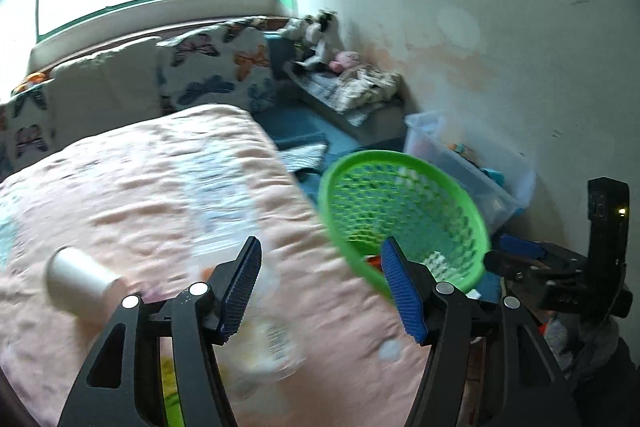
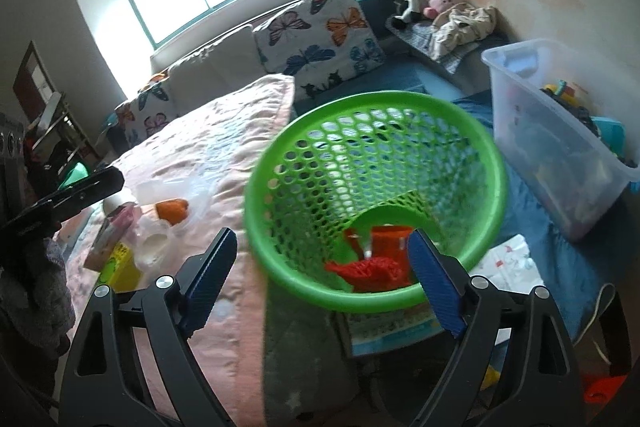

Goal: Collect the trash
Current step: 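Grasp the pink wrapper packet with the left tool, then drop the clear plastic tray into the basket with the right tool while the left tool holds the wrapper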

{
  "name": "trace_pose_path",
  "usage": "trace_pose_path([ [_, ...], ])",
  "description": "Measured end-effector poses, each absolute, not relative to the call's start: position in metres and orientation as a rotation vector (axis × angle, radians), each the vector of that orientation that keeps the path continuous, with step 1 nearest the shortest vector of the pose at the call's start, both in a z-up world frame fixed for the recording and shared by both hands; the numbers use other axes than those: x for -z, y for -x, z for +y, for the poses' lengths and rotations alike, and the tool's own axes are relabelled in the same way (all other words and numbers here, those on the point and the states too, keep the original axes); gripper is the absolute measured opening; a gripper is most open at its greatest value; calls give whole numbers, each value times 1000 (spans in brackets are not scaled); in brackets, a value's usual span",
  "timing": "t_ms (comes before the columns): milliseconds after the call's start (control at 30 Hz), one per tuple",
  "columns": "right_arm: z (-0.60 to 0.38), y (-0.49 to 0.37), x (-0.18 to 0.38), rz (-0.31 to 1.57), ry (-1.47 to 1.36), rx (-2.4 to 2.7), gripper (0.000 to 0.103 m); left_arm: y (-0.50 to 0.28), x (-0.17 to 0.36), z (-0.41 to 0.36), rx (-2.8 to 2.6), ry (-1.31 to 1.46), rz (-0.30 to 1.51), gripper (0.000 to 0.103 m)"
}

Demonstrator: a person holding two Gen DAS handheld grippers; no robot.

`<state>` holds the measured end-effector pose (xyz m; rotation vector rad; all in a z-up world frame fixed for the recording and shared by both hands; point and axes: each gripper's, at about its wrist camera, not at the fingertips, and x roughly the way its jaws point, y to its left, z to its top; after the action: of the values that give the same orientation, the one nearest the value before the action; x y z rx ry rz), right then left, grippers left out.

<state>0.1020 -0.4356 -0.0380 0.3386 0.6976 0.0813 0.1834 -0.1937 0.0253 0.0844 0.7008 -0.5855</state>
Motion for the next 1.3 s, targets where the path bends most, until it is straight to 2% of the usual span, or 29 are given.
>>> trace_pose_path([
  [167,-416,-107,37,706,-321,-124,87,-179,-24,-149,494,-100,678,60],
  [333,-395,-113,37,719,-306,-165,88,-190,-8,-114,436,-94,737,60],
  [600,-356,-126,39,752,-266,-240,88,-206,24,-92,436,-59,833,52],
  [800,-322,-135,41,778,-215,-297,88,-216,37,-86,442,-36,866,39],
  [867,-313,-139,43,782,-198,-307,88,-217,39,-86,449,-36,865,28],
  [1033,-293,-150,46,794,-177,-341,88,-217,40,-84,449,-41,860,9],
  [1300,-273,-174,39,788,-177,-378,88,-205,23,-75,453,-16,816,7],
])
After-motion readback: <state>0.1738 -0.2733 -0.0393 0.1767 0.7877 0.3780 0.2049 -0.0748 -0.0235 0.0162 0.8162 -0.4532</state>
